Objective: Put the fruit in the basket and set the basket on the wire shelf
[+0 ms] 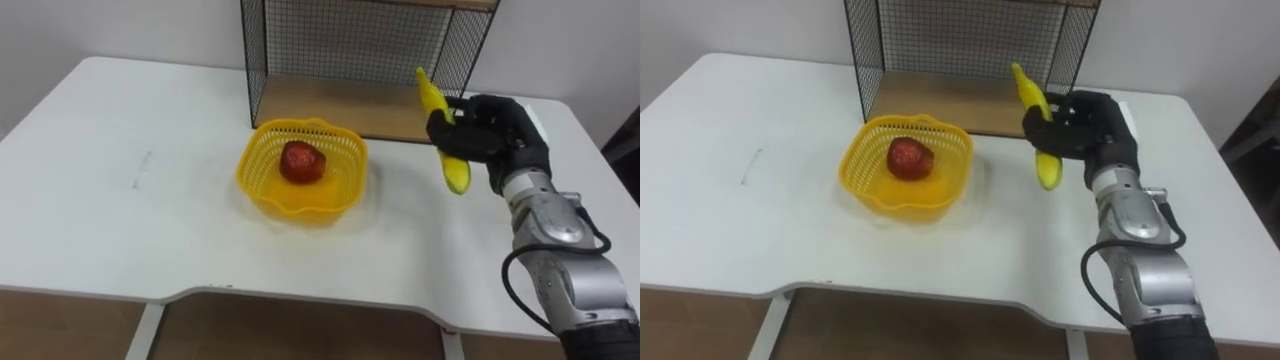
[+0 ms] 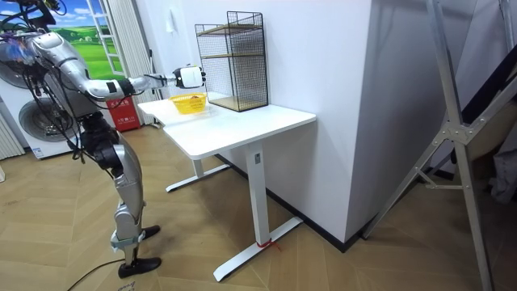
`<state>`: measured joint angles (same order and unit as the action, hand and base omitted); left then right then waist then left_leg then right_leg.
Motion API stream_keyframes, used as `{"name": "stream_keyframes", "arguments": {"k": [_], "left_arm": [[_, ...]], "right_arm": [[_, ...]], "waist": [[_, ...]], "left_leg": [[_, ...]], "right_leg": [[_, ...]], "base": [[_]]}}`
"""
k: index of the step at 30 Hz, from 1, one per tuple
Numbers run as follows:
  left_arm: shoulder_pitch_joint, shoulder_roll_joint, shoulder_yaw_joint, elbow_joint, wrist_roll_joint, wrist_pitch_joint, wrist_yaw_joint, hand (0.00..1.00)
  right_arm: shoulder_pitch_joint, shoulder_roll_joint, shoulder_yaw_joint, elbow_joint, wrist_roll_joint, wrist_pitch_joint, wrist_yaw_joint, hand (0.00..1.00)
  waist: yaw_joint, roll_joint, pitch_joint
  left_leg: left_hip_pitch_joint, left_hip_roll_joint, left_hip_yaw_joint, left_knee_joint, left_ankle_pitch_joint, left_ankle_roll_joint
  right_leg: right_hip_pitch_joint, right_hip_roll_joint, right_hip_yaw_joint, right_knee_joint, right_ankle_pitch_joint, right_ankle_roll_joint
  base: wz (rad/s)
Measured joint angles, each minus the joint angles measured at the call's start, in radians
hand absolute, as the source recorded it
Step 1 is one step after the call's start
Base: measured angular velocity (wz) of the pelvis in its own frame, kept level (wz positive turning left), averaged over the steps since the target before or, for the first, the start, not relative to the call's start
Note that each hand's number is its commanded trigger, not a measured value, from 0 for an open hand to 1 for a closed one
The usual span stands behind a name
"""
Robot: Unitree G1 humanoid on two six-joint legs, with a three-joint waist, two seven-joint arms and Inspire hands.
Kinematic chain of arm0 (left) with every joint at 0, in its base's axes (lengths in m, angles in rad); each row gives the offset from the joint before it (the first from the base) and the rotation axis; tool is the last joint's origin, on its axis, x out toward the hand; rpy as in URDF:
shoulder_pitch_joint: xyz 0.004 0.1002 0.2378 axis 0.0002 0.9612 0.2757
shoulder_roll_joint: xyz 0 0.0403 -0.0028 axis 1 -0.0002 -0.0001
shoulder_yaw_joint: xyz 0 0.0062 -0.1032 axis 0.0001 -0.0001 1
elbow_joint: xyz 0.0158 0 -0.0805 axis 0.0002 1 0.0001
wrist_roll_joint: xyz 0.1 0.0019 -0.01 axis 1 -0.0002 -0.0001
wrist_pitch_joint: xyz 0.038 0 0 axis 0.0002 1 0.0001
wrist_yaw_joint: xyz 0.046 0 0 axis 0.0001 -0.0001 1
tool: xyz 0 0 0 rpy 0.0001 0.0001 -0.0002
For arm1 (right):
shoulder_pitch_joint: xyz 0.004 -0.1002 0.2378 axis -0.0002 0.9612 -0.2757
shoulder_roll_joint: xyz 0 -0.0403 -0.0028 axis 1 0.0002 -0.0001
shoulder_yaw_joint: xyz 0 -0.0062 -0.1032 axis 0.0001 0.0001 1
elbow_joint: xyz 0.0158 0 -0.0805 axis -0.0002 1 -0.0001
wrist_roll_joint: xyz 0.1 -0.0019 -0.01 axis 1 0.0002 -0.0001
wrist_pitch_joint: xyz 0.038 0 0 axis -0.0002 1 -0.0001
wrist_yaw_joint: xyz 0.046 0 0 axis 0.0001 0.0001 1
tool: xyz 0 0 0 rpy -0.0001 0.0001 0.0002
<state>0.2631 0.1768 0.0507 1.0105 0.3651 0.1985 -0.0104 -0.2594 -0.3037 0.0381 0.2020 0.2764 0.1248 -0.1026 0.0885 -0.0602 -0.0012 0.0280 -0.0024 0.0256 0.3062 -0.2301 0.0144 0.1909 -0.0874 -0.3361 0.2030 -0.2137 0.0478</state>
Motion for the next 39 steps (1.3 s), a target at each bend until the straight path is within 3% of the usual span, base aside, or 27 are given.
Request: {"name": "stream_keyframes", "arguments": {"k": [8,18,28,29,30,31,32,33,39], "left_arm": [[-0.001,0.0,-0.017,0.0,-0.001,-0.003,0.0,0.0],[-0.009,0.001,-0.024,-0.008,-0.007,-0.006,0.001,0.0],[-0.012,-0.001,-0.037,-0.056,-0.001,0.002,0.0,0.0],[-0.014,-0.001,-0.037,-0.057,-0.001,0.002,0.0,0.0],[-0.019,-0.001,-0.04,-0.057,-0.001,0.002,0.0,0.0],[-0.023,-0.001,-0.041,-0.057,-0.001,0.002,0.0,0.0],[-0.024,-0.001,-0.042,-0.057,-0.001,0.002,0.0,0.0],[-0.025,-0.001,-0.045,-0.057,-0.001,0.002,0.0,0.0],[-0.029,-0.001,-0.045,-0.057,0.0,0.005,0.0,0.0]], "right_arm": [[-0.031,0.0,0.02,-0.046,-0.051,0.0,0.02,1.0],[-0.049,0.001,0.071,-0.046,-0.164,0.0,0.055,1.0],[-0.064,0.004,0.146,-0.041,-0.242,0.008,0.115,1.0],[-0.064,0.006,0.15,-0.04,-0.248,0.008,0.12,0.94],[-0.065,0.006,0.157,-0.036,-0.259,0.008,0.129,0.73],[-0.066,0.008,0.165,-0.026,-0.274,0.008,0.131,0.59],[-0.066,0.008,0.169,-0.02,-0.281,0.008,0.132,0.25],[-0.066,0.008,0.174,-0.015,-0.284,0.009,0.134,0.0],[-0.066,0.013,0.18,-0.011,-0.286,0.008,0.142,0.0]], "waist": [[0.006,-0.011,-0.001],[0.055,-0.03,0.0078],[0.084,-0.019,0.0137],[0.082,-0.018,0.0137],[0.084,-0.017,0.0141],[0.086,-0.017,0.014],[0.085,-0.017,0.0138],[0.086,-0.018,0.0136],[0.1,-0.016,0.0131]], "left_leg": [[-0.009,-0.003,-0.02,0.0,0.005,-0.001],[-0.014,-0.004,-0.019,0.002,0.004,-0.001],[-0.019,-0.007,-0.03,0.003,0.005,-0.001],[-0.019,-0.007,-0.031,0.002,0.005,0.0],[-0.019,-0.008,-0.032,0.002,0.005,0.0],[-0.021,-0.009,-0.036,0.002,0.005,0.0],[-0.021,-0.01,-0.037,0.002,0.006,0.0],[-0.022,-0.01,-0.038,0.002,0.006,0.001],[-0.024,-0.011,-0.046,0.002,0.006,0.0]], "right_leg": [[0.0,-0.001,-0.024,0.0,0.0,0.0],[-0.002,-0.002,-0.023,0.0,0.0,0.0],[-0.001,-0.002,-0.027,-0.001,0.0,0.0],[-0.001,-0.002,-0.026,-0.001,0.0,0.0],[-0.001,-0.002,-0.026,-0.001,0.0,0.0],[-0.001,-0.002,-0.026,-0.001,0.0,0.0],[0.0,-0.003,-0.026,-0.001,0.0,0.0],[-0.001,-0.003,-0.025,-0.001,0.0,0.0],[0.0,-0.002,-0.034,-0.001,0.0,0.0]], "base": [[0.08],[0.0],[0.02],[0.06],[0.06],[0.07],[0.07],[0.05],[0.03]]}}
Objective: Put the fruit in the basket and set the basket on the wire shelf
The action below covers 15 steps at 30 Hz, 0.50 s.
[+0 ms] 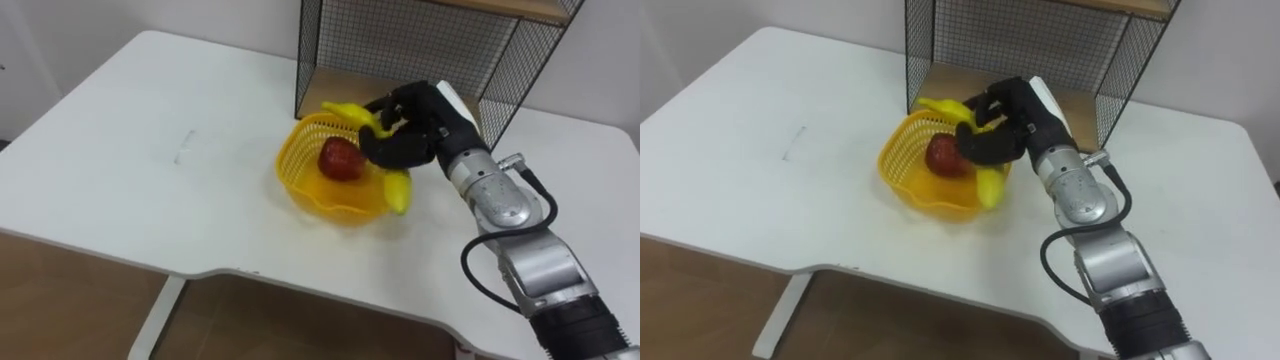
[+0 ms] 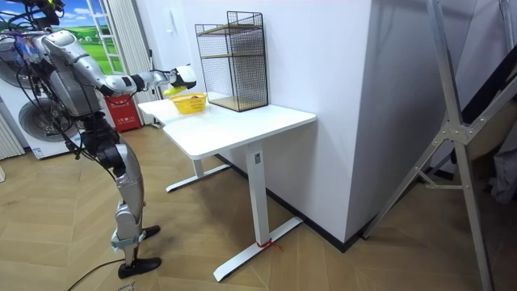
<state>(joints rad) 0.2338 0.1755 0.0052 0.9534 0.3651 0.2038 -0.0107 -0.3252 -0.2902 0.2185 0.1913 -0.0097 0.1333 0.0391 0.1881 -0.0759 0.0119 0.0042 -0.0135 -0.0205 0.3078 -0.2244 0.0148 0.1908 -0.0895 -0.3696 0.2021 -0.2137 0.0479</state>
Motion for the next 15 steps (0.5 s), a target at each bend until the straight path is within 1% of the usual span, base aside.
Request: {"name": "stream_keyframes", "arguments": {"k": [2,4,12,15], "left_arm": [[0.0,0.0,0.0,0.0,0.0,0.0,0.0,0.0],[0.0,0.0,0.0,0.0,0.0,0.001,0.0,0.0],[0.0,-0.001,0.0,0.005,-0.001,0.002,0.0,0.0],[-0.001,-0.001,0.0,0.005,-0.001,0.002,0.0,0.0]], "right_arm": [[0.0,0.001,0.0,0.017,-0.006,0.0,0.008,0.0],[0.0,0.01,0.0,0.042,-0.037,0.001,0.011,0.0],[0.0,0.014,-0.002,0.07,-0.04,0.001,0.031,0.0],[0.0,0.014,-0.002,0.074,-0.043,0.0,0.031,0.0]], "waist": [[0.004,0.001,-0.0004],[0.006,0.0,-0.0009],[0.007,0.001,-0.0009],[0.005,0.003,0.0007]], "left_leg": [[0.0,0.0,-0.002,0.0,0.0,0.0],[-0.002,-0.001,-0.007,0.002,0.0,0.0],[-0.01,-0.001,-0.008,0.007,0.0,0.0],[-0.01,-0.002,-0.008,0.01,0.001,0.001]], "right_leg": [[0.001,0.0,-0.005,0.0,0.0,0.0],[0.003,-0.001,-0.018,0.0,0.0,0.0],[-0.001,-0.002,-0.024,0.0,0.0,0.0],[0.0,-0.003,-0.028,0.0,0.0,0.0]], "base": [[0.04],[0.06],[0.0],[0.0]]}}
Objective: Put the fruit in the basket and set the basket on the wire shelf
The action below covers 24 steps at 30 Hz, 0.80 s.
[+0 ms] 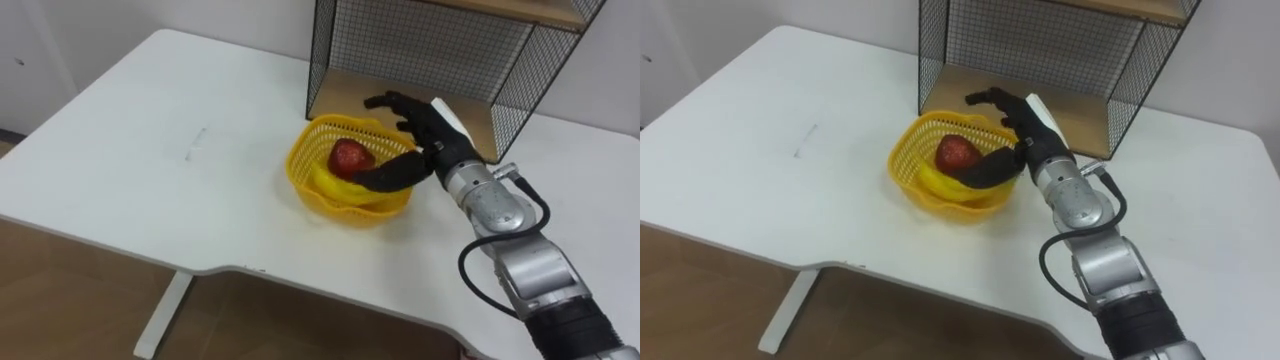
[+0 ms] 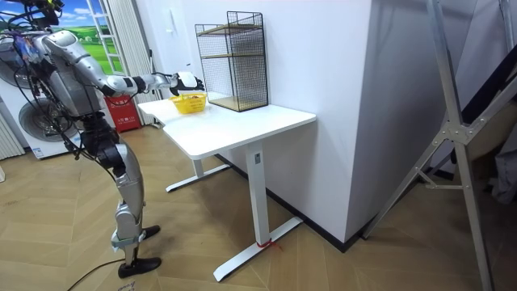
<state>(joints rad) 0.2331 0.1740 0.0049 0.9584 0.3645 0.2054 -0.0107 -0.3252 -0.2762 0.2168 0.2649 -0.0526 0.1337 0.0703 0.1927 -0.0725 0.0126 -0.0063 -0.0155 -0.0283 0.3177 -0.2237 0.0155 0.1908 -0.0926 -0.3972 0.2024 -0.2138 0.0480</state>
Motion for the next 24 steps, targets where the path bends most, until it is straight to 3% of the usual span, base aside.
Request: {"name": "stream_keyframes", "arguments": {"k": [5,12,24], "left_arm": [[0.0,0.0,0.0,0.0,0.0,0.0,0.0,0.0],[0.001,-0.001,0.0,0.005,0.0,0.0,0.001,0.0],[0.032,0.0,-0.015,0.015,-0.013,0.0,0.007,0.0]], "right_arm": [[0.0,0.0,0.0,0.011,0.0,0.0,0.0,0.0],[0.0,0.0,0.0,0.011,-0.017,0.0,0.0,0.0],[0.001,0.0,-0.033,-0.015,0.187,-0.001,-0.068,0.0]], "waist": [[-0.003,0.003,0.0002],[-0.024,0.009,-0.0053],[-0.033,0.008,-0.0068]], "left_leg": [[-0.003,0.0,0.0,0.005,0.0,0.0],[-0.003,-0.003,0.0,0.007,0.004,0.003],[-0.004,-0.007,-0.004,0.011,0.007,0.004]], "right_leg": [[0.0,0.0,-0.001,0.0,0.0,0.0],[0.003,-0.002,0.0,0.0,0.0,0.0],[0.002,-0.004,0.007,0.0,0.0,0.0]], "base": [[0.0],[0.0],[0.0]]}}
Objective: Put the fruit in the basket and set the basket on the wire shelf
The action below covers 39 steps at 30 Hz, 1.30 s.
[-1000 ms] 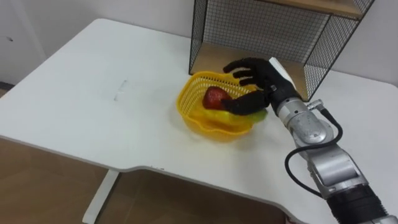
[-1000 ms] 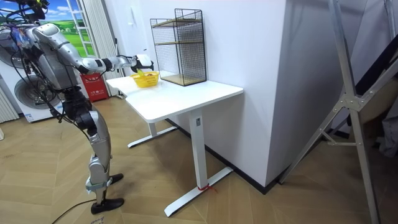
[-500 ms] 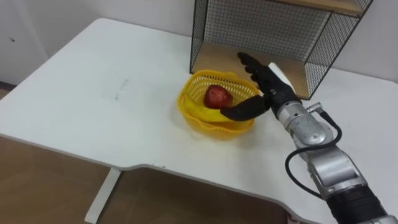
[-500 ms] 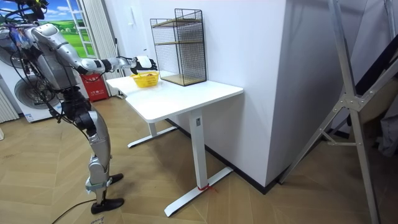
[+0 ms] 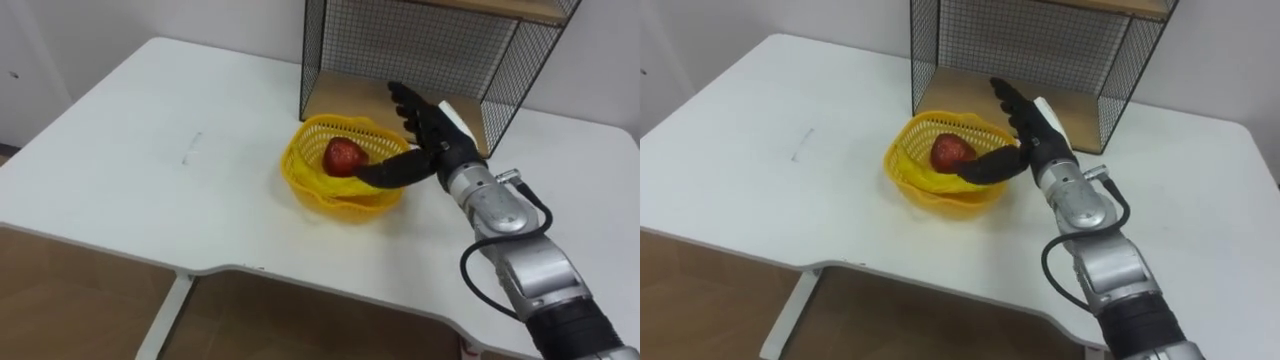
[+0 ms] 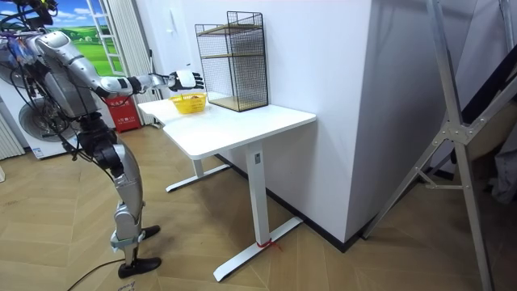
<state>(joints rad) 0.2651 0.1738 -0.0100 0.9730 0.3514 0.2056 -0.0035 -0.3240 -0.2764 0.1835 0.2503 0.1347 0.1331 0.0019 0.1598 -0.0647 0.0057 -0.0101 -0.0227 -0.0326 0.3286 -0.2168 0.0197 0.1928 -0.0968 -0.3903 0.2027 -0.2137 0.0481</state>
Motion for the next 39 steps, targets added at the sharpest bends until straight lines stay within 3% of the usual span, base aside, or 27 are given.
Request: {"name": "stream_keyframes", "arguments": {"k": [5,8,11,15,17,20,23,25,30,34,39], "left_arm": [[0.013,0.0,0.018,0.003,-0.087,-0.009,0.0,0.0],[0.024,0.0,0.049,0.021,-0.147,-0.028,0.0,0.0],[0.036,0.0,0.078,0.057,-0.253,-0.035,0.001,0.0],[0.05,-0.001,0.195,0.052,-0.39,-0.047,0.036,0.0],[0.05,-0.001,0.25,0.03,-0.44,-0.052,0.086,0.0],[0.047,0.001,0.318,-0.037,-0.519,-0.07,0.196,0.0],[0.046,-0.001,0.375,-0.204,-0.557,-0.08,0.322,0.0],[0.025,0.0,0.414,-0.311,-0.557,-0.119,0.42,0.0],[0.002,-0.006,0.467,-0.548,-0.555,-0.179,0.628,0.0],[-0.012,-0.006,0.477,-0.692,-0.554,-0.238,0.795,0.0],[-0.014,-0.008,0.477,-0.808,-0.503,-0.267,0.896,0.0]], "right_arm": [[-0.001,-0.001,-0.064,-0.008,0.084,-0.004,-0.063,0.0],[0.0,-0.001,-0.101,-0.008,0.181,-0.012,-0.103,0.0],[0.024,-0.002,-0.126,-0.016,0.213,-0.029,-0.127,0.0],[0.109,-0.008,-0.183,-0.057,0.262,-0.034,-0.167,0.0],[0.144,-0.009,-0.22,-0.068,0.281,-0.038,-0.181,0.0],[0.197,-0.009,-0.259,-0.075,0.297,-0.046,-0.217,0.0],[0.269,-0.009,-0.283,-0.128,0.3,-0.047,-0.239,0.0],[0.286,-0.009,-0.288,-0.13,0.301,-0.05,-0.249,0.0],[0.341,-0.002,-0.301,-0.157,0.297,-0.098,-0.283,0.0],[0.391,0.0,-0.306,-0.161,0.295,-0.135,-0.282,0.0],[0.439,0.011,-0.312,-0.162,0.298,-0.148,-0.263,0.0]], "waist": [[-0.013,0.007,-0.0031],[-0.036,0.02,0.0015],[-0.06,0.036,-0.0059],[-0.078,0.046,-0.0109],[-0.082,0.057,-0.0081],[-0.083,0.06,-0.0114],[-0.08,0.065,-0.0108],[-0.074,0.071,-0.0131],[-0.069,0.069,-0.0185],[-0.069,0.075,-0.0169],[-0.063,0.087,-0.0146]], "left_leg": [[0.005,0.0,0.002,0.0,0.0,0.001],[0.018,-0.002,0.003,-0.003,0.001,0.002],[0.023,-0.003,0.005,-0.006,0.002,0.003],[0.023,0.001,0.02,-0.01,0.004,0.005],[0.024,0.001,0.021,-0.012,0.005,0.006],[0.036,0.0,0.026,-0.026,0.011,0.006],[0.038,0.0,0.028,-0.031,0.012,0.005],[0.047,-0.001,0.034,-0.045,0.018,0.004],[0.057,-0.004,0.038,-0.065,0.021,0.003],[0.059,-0.004,0.04,-0.075,0.021,0.003],[0.083,-0.003,0.047,-0.093,0.021,0.003]], "right_leg": [[0.004,-0.002,-0.002,0.001,0.0,0.0],[0.015,-0.002,0.0,0.0,0.0,0.001],[0.019,-0.003,0.001,0.0,0.001,0.001],[0.013,-0.006,0.007,0.0,0.001,0.001],[0.013,-0.006,0.01,-0.001,0.001,0.001],[0.016,-0.008,0.015,-0.001,0.001,0.002],[0.014,-0.008,0.017,-0.001,0.001,0.002],[0.011,-0.008,0.03,-0.002,0.001,0.002],[0.015,-0.007,0.045,-0.019,0.003,0.004],[0.012,-0.007,0.042,-0.019,0.004,0.006],[0.021,-0.007,0.053,-0.02,0.004,0.006]], "base": [[0.0],[-0.02],[-0.02],[-0.06],[0.0],[-0.04],[-0.03],[-0.12],[-0.06],[-0.01],[-0.06]]}}
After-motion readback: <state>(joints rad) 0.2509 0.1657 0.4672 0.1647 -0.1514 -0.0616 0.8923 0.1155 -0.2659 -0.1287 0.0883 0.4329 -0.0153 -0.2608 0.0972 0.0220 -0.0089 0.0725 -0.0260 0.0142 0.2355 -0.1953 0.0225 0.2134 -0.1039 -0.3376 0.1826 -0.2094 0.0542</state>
